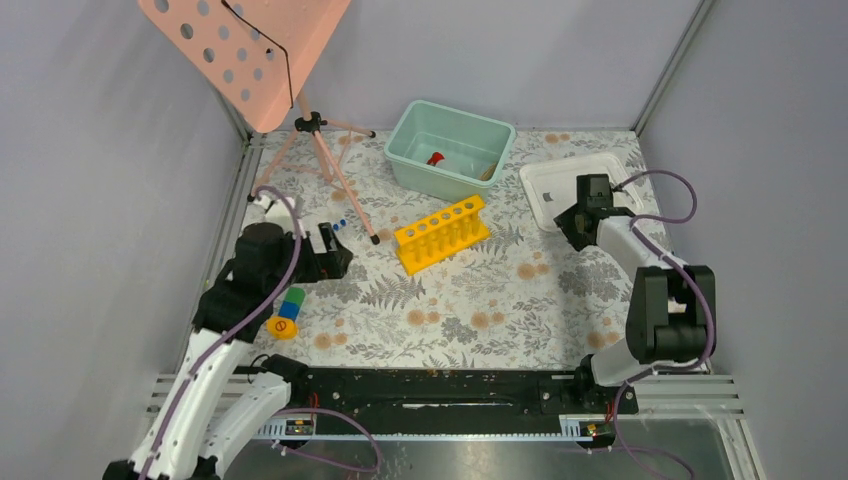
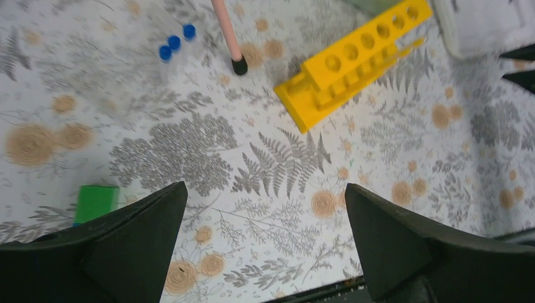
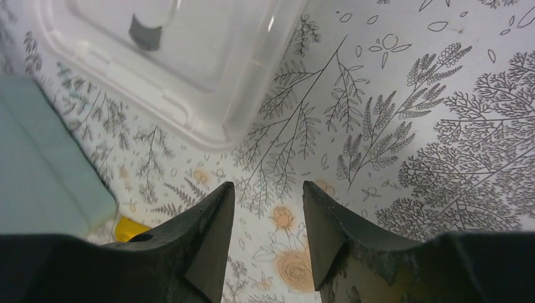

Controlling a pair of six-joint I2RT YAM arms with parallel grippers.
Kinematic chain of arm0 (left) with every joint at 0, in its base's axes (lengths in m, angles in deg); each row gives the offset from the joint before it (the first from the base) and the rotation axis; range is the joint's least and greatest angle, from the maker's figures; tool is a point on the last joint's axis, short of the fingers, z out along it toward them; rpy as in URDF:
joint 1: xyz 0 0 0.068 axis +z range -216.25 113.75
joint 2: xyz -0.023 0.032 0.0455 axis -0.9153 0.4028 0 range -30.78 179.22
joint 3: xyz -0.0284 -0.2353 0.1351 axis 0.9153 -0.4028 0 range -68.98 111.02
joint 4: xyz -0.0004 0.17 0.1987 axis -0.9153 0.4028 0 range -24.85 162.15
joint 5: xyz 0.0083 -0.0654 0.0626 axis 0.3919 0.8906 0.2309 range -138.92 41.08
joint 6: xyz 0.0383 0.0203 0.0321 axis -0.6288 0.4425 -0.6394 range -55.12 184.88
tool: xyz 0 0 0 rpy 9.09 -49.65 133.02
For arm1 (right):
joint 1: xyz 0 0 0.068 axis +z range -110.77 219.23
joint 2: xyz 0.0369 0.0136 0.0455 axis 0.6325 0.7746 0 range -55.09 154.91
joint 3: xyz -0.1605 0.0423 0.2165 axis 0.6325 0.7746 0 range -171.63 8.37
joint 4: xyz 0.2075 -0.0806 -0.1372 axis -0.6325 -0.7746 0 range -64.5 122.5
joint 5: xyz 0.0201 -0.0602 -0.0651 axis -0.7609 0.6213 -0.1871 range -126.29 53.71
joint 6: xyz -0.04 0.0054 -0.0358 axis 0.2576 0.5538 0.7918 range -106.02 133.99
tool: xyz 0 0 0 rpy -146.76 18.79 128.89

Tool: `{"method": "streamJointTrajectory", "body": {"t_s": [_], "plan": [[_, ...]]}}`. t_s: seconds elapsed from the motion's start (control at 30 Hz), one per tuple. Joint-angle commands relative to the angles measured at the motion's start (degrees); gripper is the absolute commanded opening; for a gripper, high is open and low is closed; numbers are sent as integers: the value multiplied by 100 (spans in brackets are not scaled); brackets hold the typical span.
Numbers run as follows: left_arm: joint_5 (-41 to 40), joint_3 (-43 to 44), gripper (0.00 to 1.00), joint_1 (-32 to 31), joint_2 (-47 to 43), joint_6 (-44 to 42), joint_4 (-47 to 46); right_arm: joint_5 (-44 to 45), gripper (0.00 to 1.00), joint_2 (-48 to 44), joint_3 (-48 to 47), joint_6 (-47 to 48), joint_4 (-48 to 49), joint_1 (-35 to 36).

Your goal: Organize the chemistry lab equipment

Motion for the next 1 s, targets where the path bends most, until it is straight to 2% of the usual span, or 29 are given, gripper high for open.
{"method": "streamJointTrajectory", "body": {"t_s": [0.0, 0.23, 0.83, 0.97], "plan": [[-1066, 46, 99, -4, -566, -41, 17, -113, 51, 521, -491, -1022, 197, -202], [-1504, 88, 99, -9, -773, 11, 115, -500, 51, 1376, -1175, -1131, -70, -496], [-1849, 118, 99, -5, -871, 19, 153, -528, 49, 2105, -1444, -1627, -480, -628], [-1890, 119, 99, -9, -908, 6, 152, -554, 45, 2247, -1487, -1702, -599, -628]]}}
